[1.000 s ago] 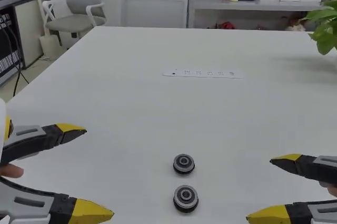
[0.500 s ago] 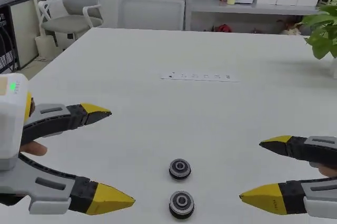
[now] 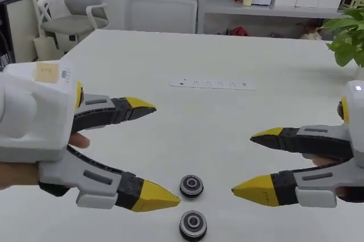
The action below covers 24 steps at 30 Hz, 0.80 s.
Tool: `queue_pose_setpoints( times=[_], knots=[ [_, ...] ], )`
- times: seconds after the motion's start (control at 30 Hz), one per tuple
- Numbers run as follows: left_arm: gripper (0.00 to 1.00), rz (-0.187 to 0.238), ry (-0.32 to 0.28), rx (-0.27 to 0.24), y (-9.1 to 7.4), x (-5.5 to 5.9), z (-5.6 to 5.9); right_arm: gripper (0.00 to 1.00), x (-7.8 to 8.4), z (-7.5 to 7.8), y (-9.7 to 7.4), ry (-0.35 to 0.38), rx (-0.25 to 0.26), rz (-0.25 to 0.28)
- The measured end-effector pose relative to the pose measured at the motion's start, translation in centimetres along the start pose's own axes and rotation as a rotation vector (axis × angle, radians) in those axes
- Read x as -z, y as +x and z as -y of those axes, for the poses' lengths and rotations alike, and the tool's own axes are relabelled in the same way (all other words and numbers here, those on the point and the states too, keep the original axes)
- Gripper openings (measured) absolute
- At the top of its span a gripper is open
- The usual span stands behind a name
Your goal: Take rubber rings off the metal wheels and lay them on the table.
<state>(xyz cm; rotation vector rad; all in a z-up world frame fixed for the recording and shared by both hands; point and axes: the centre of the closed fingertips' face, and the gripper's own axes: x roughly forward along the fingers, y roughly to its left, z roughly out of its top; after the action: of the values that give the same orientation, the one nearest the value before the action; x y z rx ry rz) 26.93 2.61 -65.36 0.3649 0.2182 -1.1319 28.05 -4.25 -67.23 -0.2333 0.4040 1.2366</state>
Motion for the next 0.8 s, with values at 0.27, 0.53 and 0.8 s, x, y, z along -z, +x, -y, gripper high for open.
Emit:
queue_pose_setpoints(
  times=[0.27, 0.53, 0.8],
  knots=[
    [0.78, -0.029, -0.033, 0.020, 1.9, 2.9, 0.4, 0.56, 1.9, -0.5, 2.7, 0.024, -0.059, -0.009],
    [0.68, -0.040, -0.007, 0.080, 3.4, 4.1, 1.9, 0.51, 4.9, -2.0, 4.5, 0.005, -0.107, -0.087],
    [0.60, -0.058, -0.014, 0.114, 4.9, 5.4, 3.1, 0.43, 6.8, -2.7, 5.4, -0.001, -0.129, -0.119]
  ],
)
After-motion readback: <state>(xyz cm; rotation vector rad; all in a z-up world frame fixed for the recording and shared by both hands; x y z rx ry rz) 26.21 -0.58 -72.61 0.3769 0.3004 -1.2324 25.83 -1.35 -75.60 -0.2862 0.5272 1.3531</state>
